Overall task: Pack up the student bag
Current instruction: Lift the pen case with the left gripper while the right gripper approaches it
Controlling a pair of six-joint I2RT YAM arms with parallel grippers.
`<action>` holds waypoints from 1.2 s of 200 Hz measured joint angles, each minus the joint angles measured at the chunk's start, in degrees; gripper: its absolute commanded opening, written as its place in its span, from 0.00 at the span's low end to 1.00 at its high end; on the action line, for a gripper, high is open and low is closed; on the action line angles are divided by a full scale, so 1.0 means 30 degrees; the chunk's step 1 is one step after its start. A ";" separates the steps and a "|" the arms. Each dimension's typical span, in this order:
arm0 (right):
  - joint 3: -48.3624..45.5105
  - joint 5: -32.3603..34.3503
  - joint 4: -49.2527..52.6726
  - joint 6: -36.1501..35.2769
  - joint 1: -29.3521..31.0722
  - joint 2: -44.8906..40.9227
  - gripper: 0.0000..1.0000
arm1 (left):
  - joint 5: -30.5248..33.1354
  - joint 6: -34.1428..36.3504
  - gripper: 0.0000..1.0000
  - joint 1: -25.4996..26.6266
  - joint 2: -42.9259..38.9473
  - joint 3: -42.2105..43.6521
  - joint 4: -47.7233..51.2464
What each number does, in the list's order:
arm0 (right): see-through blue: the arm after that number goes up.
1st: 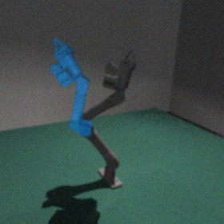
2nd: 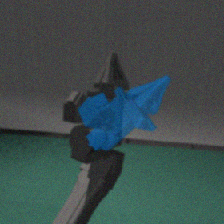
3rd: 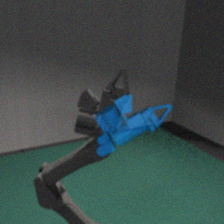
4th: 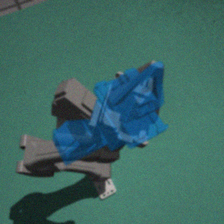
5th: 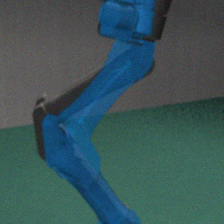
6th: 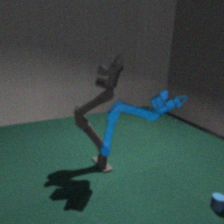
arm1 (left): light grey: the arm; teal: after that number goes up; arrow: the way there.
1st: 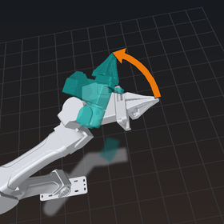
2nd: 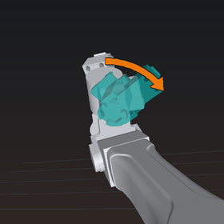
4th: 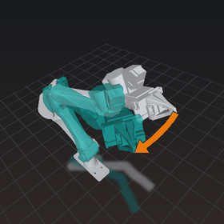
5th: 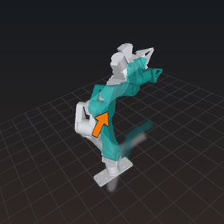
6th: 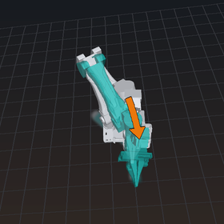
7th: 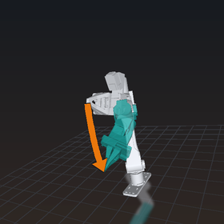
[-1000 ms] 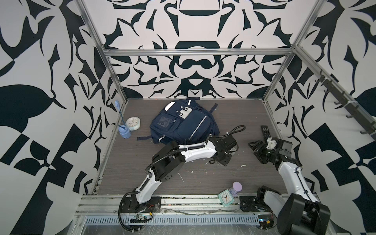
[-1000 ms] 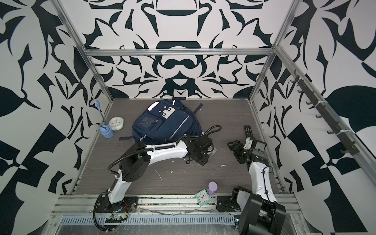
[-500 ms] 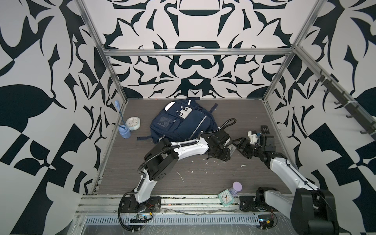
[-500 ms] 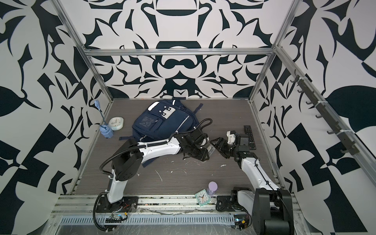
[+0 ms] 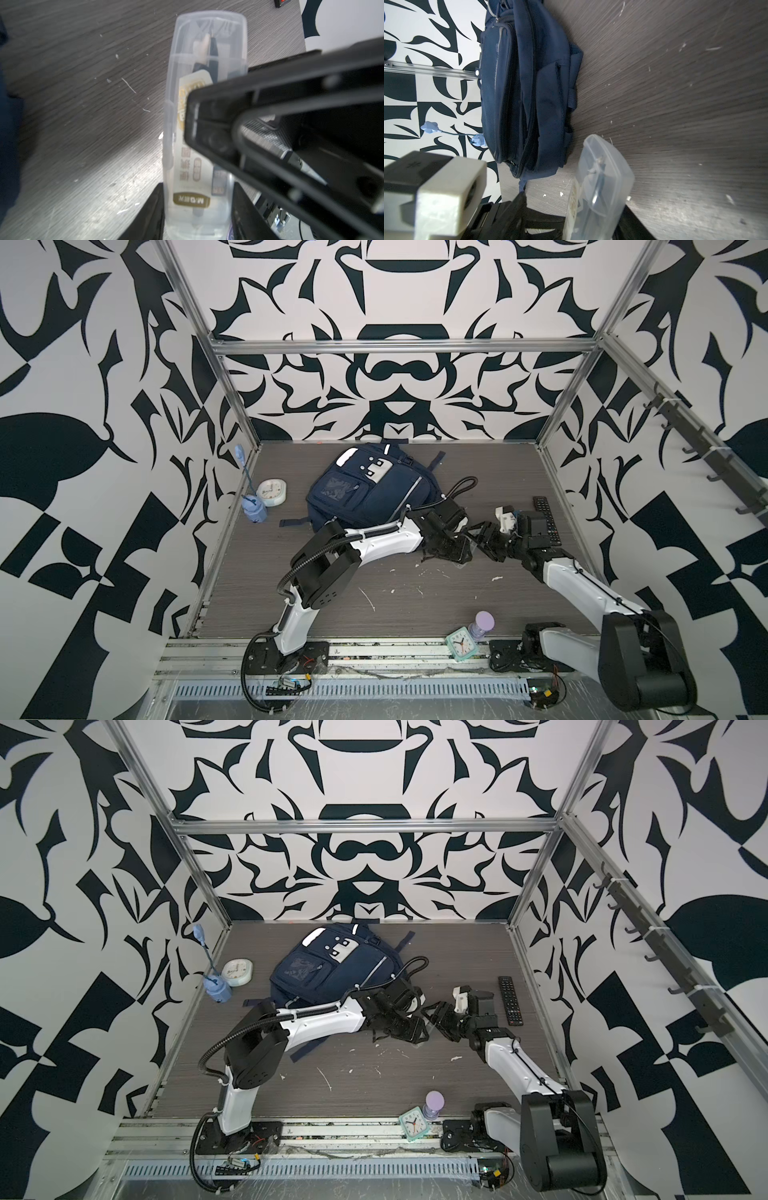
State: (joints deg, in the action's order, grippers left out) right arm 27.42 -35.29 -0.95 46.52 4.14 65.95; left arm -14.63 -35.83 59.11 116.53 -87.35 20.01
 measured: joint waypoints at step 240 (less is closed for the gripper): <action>0.1027 0.0758 -0.0408 0.0692 0.0546 0.1086 0.11 | 0.4758 0.3461 0.71 -0.0758 -0.2892 0.0117 0.2892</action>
State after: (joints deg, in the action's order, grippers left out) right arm 30.50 -33.01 -2.17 48.60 5.78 69.21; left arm -0.36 -25.45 56.84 107.85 -87.00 28.69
